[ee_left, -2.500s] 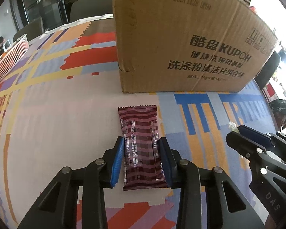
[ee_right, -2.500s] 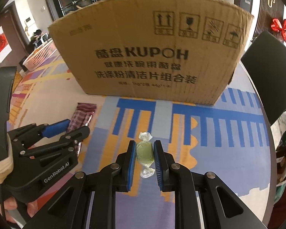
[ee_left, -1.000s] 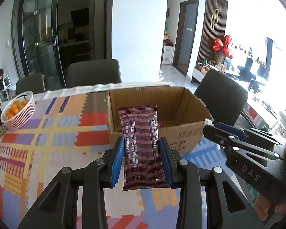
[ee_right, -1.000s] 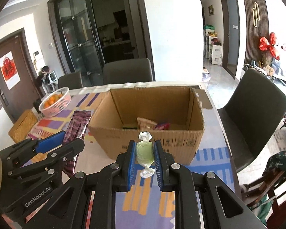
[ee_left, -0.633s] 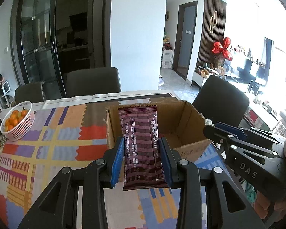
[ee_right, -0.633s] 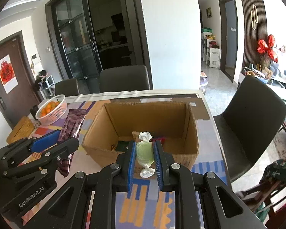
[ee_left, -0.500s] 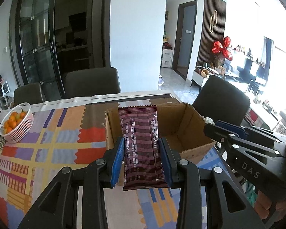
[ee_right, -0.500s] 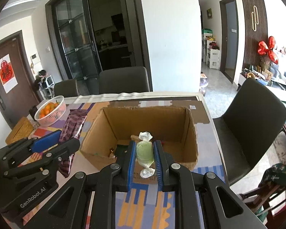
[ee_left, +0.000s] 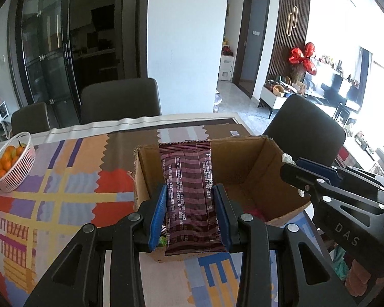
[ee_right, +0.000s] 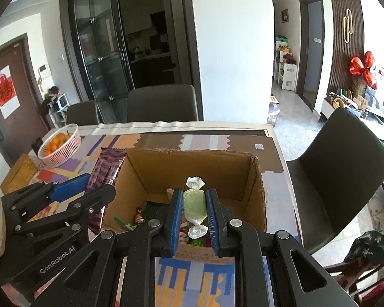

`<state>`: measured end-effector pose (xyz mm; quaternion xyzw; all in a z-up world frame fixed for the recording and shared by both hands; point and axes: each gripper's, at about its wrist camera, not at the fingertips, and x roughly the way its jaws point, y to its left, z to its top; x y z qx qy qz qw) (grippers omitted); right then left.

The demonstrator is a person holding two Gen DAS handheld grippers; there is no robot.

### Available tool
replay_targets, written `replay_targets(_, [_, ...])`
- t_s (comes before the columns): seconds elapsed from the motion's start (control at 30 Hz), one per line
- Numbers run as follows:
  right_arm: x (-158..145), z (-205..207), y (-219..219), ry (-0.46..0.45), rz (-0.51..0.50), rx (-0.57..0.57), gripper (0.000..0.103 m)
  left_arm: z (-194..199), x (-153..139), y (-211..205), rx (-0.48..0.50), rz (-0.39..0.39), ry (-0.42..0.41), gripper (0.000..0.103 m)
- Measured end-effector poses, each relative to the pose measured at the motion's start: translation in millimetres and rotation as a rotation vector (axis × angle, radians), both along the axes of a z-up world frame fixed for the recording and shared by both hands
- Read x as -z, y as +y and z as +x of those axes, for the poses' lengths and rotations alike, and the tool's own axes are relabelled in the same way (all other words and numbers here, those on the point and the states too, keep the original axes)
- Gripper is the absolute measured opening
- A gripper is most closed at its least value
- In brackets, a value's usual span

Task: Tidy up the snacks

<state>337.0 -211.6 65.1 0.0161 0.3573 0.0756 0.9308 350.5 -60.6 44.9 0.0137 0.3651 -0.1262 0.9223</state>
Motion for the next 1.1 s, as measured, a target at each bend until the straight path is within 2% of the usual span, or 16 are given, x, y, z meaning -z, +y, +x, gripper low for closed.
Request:
replay_targets(0.2, [12.2,17.4,-2.8,0.024,-0.008,0.010,0.021,8.3,6.7,-4.4,-0.018,0.042,-0.012,0.047])
replay_targets(0.23, [14.4,16.0,-3.1,0.021,-0.013,0.018,0.026,8.4,7.3,-3.5,-0.019,0.045,-0.016,0.048])
replay_targets(0.27, [16.6,16.8,-3.1,0.026,-0.019,0.028,0.039,7.8,8.1,-2.4,-0.028,0.051,-0.017,0.049])
replay_targets(0.3, [18.5,17.3,-3.5,0.031,-0.017,0.033,0.043,7.8,8.7,-0.7,-0.035,0.054,-0.015,0.050])
replay_targets(0.33, [19.5,17.2,-4.4,0.032,-0.016,0.038,0.046,6.1,9.5,1.4,-0.047,0.054,-0.014,0.051])
replay_targets(0.5, [27.1,6.5,-7.0,0.044,-0.016,0.050,0.046,-8.1,11.5,10.1,-0.069,0.049,-0.028,0.056])
replay_targets(0.7, [24.7,-21.9,-6.2,0.014,-0.010,0.066,0.052,-38.9,6.3,15.8,-0.081,0.059,-0.050,0.061])
replay_targets(0.77, [21.3,-33.9,-5.2,0.003,-0.008,0.071,0.057,-53.4,2.5,16.8,-0.083,0.069,-0.068,0.067])
replay_targets(0.83, [17.0,-47.3,-4.0,-0.015,-0.007,0.076,0.061,-68.4,-1.4,18.5,-0.090,0.073,-0.087,0.068])
replay_targets(0.93, [9.9,-72.3,-0.2,-0.042,-0.013,0.073,0.064,-89.9,-5.3,22.5,-0.098,0.083,-0.111,0.075])
replay_targets(1.1, [2.8,-107.4,6.3,-0.082,-0.030,0.074,0.069,-124.1,-13.0,31.7,-0.116,0.087,-0.144,0.079])
